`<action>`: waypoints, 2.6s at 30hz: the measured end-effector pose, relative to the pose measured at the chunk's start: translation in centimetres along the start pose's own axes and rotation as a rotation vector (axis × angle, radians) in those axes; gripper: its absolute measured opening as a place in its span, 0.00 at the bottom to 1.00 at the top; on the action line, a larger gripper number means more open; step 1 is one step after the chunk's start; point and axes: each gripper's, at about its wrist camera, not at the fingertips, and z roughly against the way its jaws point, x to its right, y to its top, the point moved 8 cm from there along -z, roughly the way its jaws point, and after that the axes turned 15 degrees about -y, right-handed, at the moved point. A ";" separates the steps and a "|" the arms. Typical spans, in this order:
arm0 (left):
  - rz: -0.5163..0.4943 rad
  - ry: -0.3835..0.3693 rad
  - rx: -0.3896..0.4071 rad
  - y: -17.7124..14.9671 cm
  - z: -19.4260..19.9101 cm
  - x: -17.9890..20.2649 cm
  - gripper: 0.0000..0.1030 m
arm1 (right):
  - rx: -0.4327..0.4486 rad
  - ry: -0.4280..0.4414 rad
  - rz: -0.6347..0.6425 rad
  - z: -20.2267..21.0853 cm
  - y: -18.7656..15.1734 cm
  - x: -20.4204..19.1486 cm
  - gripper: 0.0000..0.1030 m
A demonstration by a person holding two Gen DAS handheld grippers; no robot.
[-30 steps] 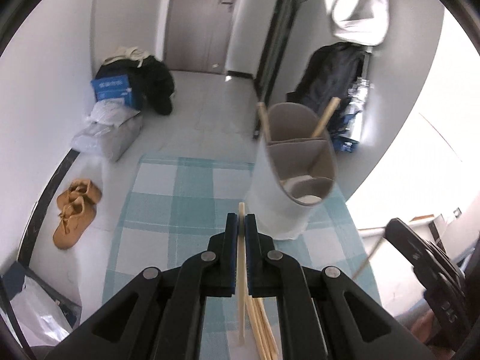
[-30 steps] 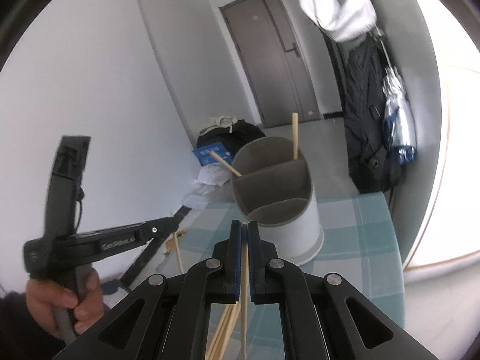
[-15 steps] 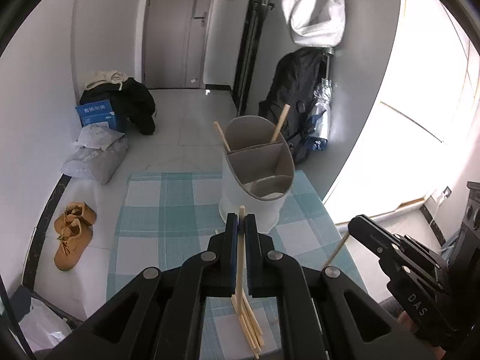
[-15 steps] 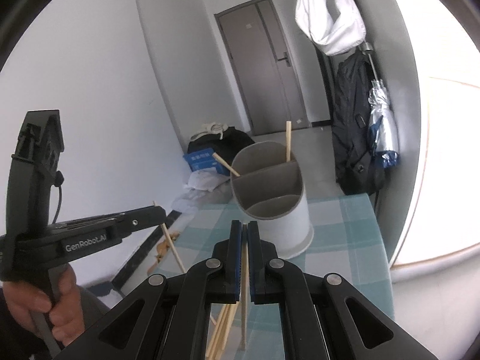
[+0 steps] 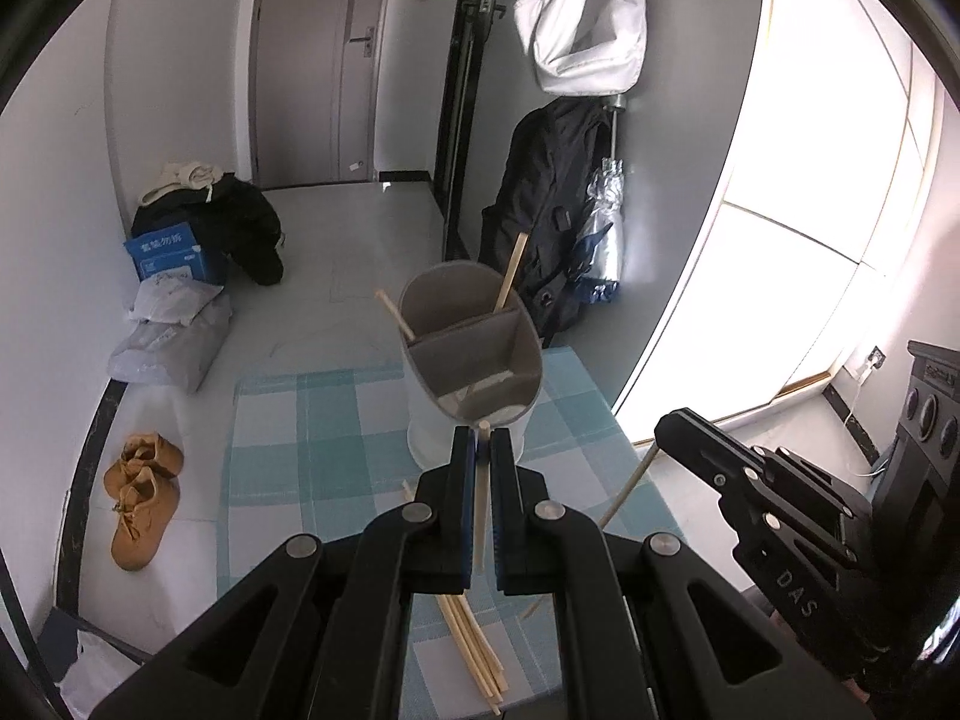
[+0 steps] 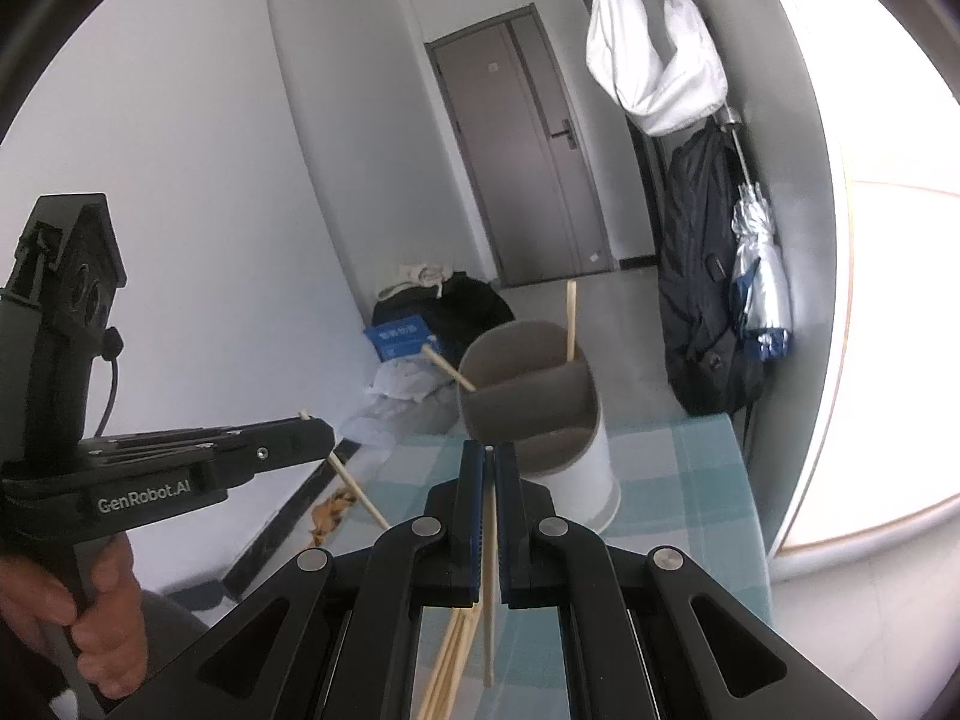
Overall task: Organize utensils
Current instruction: 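Carry both held chopsticks up toward the grey utensil holder, then lower the chopsticks into the holder and open both grippers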
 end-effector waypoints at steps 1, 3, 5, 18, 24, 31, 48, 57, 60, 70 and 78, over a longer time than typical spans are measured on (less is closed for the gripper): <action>0.000 -0.006 -0.002 0.3 0.0 0.2 0.01 | 0.005 0.001 -0.002 0.0 0.5 0.1 0.03; 0.000 -0.017 -0.006 1.2 -0.1 0.4 0.01 | 0.014 0.001 0.001 0.0 1.5 0.3 0.03; 0.004 -0.021 -0.002 2.1 -0.3 0.6 0.01 | 0.025 -0.006 0.005 -0.2 3.1 0.6 0.03; 0.049 -0.051 0.090 11.8 0.5 -0.3 0.01 | 0.128 0.004 0.017 -2.1 14.6 0.4 0.03; 0.043 -0.043 0.115 14.8 -0.4 -1.8 0.01 | 0.171 0.009 0.047 -4.4 18.8 -0.5 0.03; 0.085 -0.051 0.081 16.5 -3.0 -4.8 0.01 | 0.166 0.018 0.048 -7.9 20.6 -1.0 0.03; 0.065 -0.088 -0.042 14.2 -7.1 -7.1 0.01 | 0.076 0.025 0.090 -14.5 16.2 -1.0 0.03; 0.053 -0.108 -0.145 12.2 -8.4 -6.8 0.03 | -0.004 0.043 0.101 -15.6 12.7 -1.0 0.06; 0.044 -0.064 -0.137 11.6 -7.8 -6.9 0.22 | -0.032 0.032 0.101 -15.3 11.4 -0.7 0.06; 0.051 0.104 -0.055 10.7 -3.8 -7.7 0.50 | -0.052 -0.045 0.089 -11.5 9.5 1.1 0.34; 0.052 0.172 0.055 9.7 -0.3 -6.4 0.63 | -0.022 -0.073 0.096 -7.4 8.1 1.0 0.55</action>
